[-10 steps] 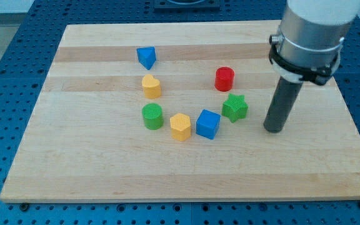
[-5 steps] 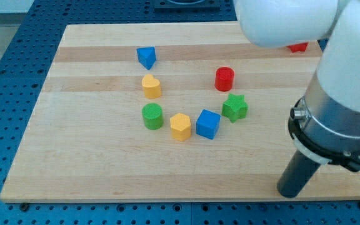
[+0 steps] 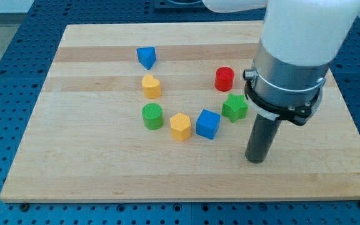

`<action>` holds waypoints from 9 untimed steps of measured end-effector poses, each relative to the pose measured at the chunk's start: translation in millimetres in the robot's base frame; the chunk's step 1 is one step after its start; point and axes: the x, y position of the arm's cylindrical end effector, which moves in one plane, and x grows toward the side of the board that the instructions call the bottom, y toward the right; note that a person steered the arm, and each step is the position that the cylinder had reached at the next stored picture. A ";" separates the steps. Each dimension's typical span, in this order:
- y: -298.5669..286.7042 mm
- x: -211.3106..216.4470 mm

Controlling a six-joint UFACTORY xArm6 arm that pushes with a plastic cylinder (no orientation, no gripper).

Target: Move the green star and red circle upwards of the board

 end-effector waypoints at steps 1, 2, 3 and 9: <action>0.0 0.0; 0.0 -6.0; 0.0 -19.8; -54.1 -120.2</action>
